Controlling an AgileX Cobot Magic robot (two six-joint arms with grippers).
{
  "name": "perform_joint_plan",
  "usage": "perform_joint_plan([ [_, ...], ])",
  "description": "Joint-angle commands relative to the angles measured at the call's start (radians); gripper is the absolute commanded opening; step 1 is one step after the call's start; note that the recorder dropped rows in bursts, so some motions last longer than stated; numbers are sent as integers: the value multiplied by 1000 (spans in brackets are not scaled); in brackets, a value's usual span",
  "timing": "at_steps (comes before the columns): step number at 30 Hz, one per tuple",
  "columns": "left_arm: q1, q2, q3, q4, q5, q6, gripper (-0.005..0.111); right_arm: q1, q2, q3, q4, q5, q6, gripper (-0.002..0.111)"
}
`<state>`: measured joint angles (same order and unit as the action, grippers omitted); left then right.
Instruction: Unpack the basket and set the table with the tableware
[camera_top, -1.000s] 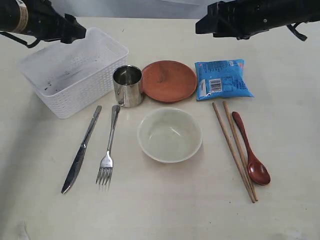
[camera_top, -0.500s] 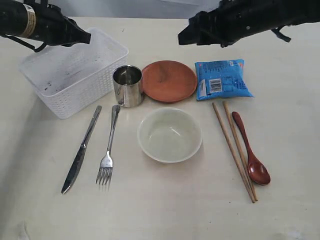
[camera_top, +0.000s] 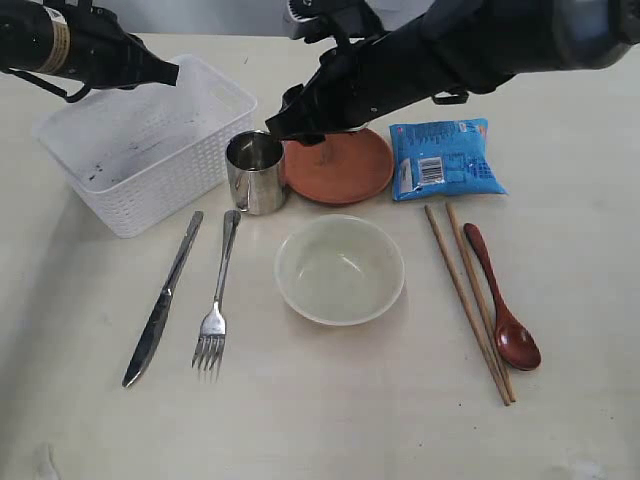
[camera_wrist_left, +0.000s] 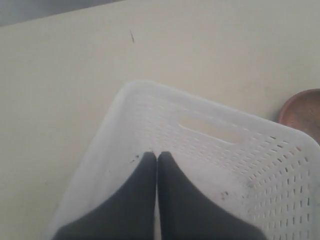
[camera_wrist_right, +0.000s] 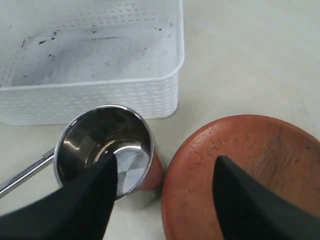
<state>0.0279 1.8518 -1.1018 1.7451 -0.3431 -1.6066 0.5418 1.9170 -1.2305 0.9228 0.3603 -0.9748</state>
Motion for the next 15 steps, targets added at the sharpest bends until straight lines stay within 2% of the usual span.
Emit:
perform_joint_plan([
  [1, -3, -1, -6, -1, 14, -1, 0, 0, 75, -62, -4, 3, 18, 55],
  [10, -3, -1, -6, -1, 14, 10, 0, 22, 152, -135, 8, 37, 20, 54],
  [12, -3, -1, -6, -1, 14, 10, 0, 33, 161, -141, 10, 37, 20, 50],
  [15, -3, -1, -6, -1, 14, 10, 0, 42, 164, -141, 10, 35, 20, 35],
])
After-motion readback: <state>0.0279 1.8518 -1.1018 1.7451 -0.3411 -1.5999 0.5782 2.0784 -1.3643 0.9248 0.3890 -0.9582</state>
